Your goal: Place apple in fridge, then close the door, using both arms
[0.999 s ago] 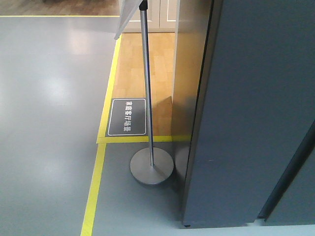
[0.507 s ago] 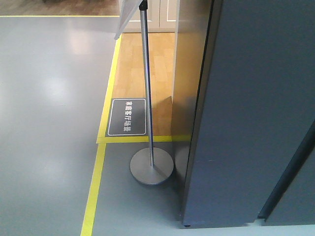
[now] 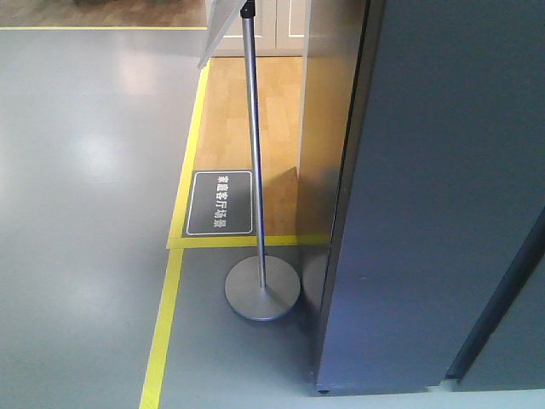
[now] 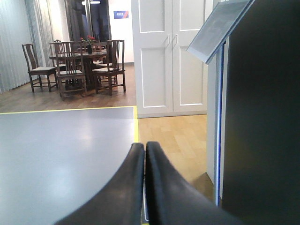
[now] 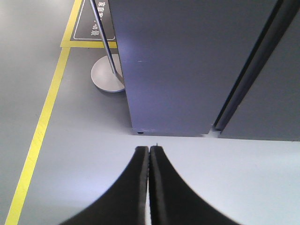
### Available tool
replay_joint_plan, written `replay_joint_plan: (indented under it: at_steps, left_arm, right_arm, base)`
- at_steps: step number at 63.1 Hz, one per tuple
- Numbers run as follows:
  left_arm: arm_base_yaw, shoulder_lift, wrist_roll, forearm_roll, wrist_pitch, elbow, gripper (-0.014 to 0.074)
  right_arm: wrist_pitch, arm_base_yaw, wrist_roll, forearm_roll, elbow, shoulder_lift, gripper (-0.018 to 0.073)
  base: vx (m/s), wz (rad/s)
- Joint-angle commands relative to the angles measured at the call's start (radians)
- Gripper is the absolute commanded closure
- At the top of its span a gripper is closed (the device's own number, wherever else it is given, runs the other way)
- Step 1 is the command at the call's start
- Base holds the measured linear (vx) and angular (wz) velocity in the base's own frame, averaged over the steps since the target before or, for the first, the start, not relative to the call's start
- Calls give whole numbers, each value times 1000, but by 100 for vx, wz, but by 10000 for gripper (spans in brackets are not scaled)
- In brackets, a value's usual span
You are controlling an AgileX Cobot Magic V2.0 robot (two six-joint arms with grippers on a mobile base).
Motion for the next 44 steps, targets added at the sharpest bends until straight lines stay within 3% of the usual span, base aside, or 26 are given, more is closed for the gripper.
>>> replay_joint_plan:
  at_steps: [1, 44]
  left_arm:
    - [0, -17, 32, -31, -93, 29, 603]
    - [0, -16, 31, -31, -99, 26, 603]
  right_arm:
    - [-57, 0, -2, -9, -24, 10, 563]
    - [-57, 0, -2, -9, -24, 10, 563]
  base:
    - [0, 0]
    - [0, 0]
